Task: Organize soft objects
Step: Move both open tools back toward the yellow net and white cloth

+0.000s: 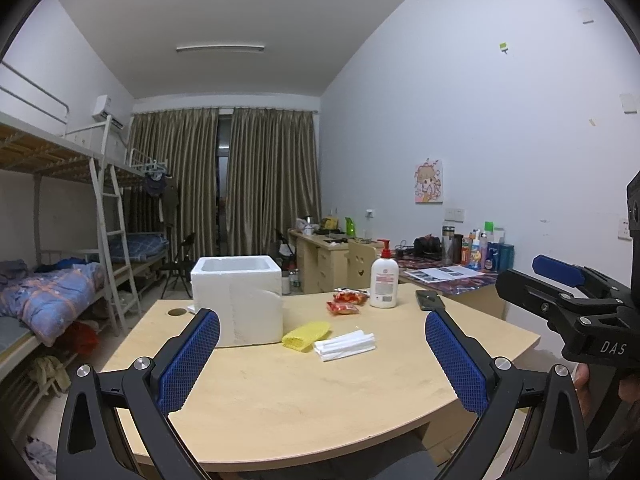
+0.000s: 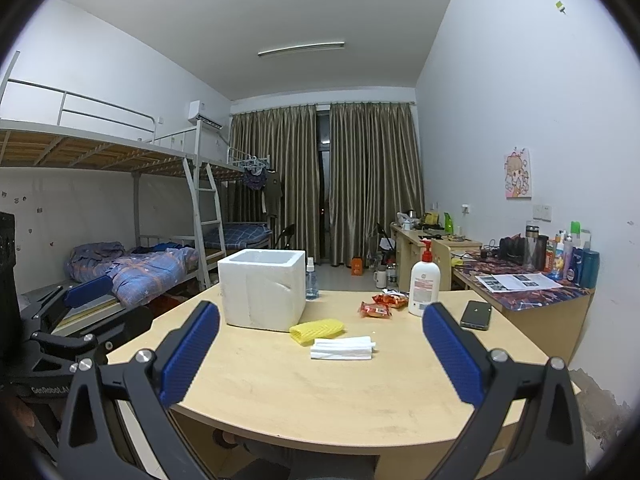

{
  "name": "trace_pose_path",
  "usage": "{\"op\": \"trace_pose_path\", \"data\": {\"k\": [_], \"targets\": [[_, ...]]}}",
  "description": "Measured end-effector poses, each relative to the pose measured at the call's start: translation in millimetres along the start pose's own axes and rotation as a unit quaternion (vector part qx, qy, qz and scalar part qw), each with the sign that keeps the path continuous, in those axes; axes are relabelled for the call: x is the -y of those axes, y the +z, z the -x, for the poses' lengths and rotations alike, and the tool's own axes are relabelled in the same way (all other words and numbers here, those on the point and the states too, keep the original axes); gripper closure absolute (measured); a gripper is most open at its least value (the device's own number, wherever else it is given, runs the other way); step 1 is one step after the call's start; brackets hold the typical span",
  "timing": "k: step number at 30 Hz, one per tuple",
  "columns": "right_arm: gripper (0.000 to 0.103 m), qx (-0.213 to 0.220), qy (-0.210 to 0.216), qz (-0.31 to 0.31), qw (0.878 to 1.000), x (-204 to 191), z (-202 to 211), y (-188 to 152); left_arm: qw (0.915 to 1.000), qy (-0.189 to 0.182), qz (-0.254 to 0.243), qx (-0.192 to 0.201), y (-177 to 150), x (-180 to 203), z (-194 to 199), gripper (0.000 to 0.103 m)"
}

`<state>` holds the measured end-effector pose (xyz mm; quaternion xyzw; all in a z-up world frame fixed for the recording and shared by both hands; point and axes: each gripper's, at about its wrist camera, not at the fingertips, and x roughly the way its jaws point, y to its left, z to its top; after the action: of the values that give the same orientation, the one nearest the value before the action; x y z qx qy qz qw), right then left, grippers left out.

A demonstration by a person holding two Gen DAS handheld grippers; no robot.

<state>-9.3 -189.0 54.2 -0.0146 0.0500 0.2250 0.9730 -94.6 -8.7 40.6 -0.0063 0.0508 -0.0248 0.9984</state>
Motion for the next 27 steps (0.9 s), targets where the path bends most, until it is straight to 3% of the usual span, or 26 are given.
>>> {"op": "trace_pose_path", "data": {"k": [14,27], "targets": [[0.0,-0.016,0.0,-0.002,1.0,5,-10,-10,0.9998,-0.014,0.01,-0.008,-8,-1,-13,0.0],[0.0,-0.069,-0.009,-0.012,0.998,23,-52,-34,0.9985,-0.021,0.006,-0.05,-31,-1,-63,0.0]]}}
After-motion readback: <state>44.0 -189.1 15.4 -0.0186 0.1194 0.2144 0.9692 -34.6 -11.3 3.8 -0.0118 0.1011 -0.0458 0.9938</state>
